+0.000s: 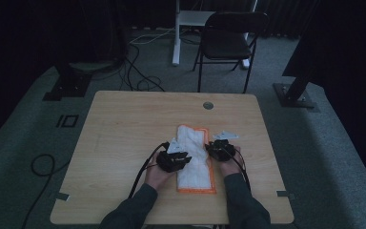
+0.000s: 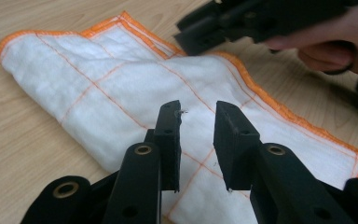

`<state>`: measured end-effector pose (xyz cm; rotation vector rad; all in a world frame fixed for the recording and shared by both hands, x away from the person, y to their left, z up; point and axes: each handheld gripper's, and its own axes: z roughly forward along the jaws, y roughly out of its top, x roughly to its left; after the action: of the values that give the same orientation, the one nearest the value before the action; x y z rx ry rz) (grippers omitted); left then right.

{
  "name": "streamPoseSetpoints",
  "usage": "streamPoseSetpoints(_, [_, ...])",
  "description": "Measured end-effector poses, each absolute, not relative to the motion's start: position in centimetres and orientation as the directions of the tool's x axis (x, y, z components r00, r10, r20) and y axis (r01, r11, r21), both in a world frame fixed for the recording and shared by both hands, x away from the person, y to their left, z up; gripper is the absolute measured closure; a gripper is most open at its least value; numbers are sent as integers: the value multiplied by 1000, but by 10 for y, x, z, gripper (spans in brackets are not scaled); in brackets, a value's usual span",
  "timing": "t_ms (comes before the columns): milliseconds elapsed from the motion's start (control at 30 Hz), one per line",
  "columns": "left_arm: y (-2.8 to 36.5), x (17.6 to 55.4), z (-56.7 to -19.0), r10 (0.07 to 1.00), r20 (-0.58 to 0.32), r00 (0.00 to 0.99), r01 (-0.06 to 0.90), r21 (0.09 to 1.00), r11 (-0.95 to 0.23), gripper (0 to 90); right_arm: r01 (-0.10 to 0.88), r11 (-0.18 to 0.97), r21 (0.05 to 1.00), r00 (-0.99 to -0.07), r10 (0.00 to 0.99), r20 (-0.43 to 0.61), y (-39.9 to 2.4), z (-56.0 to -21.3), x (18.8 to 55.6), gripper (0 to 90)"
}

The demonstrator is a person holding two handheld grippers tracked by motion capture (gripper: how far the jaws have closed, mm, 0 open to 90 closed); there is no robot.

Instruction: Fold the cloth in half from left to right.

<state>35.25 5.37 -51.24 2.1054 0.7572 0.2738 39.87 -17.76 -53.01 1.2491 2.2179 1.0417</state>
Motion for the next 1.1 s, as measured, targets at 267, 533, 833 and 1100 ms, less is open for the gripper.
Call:
streamPoseSetpoints(267, [56, 343, -521, 602, -69, 796, 417, 783, -462, 722, 581, 338, 740, -509, 861, 6, -164, -532, 427, 648])
streamPoseSetpoints(533, [61, 337, -527, 598, -77, 797, 425, 776, -467, 722, 623, 325, 711, -497, 867, 40, -160, -537, 446, 670])
streamPoseSetpoints(833, [57, 333, -534, 585, -77, 807, 425, 764, -486, 719, 628, 315, 712, -516, 853, 78, -161, -537, 449, 867])
streamPoseSetpoints(1100, [56, 333, -537, 582, -75, 810, 426, 756, -496, 719, 602, 342, 722, -510, 860, 19, -164, -530, 450, 863])
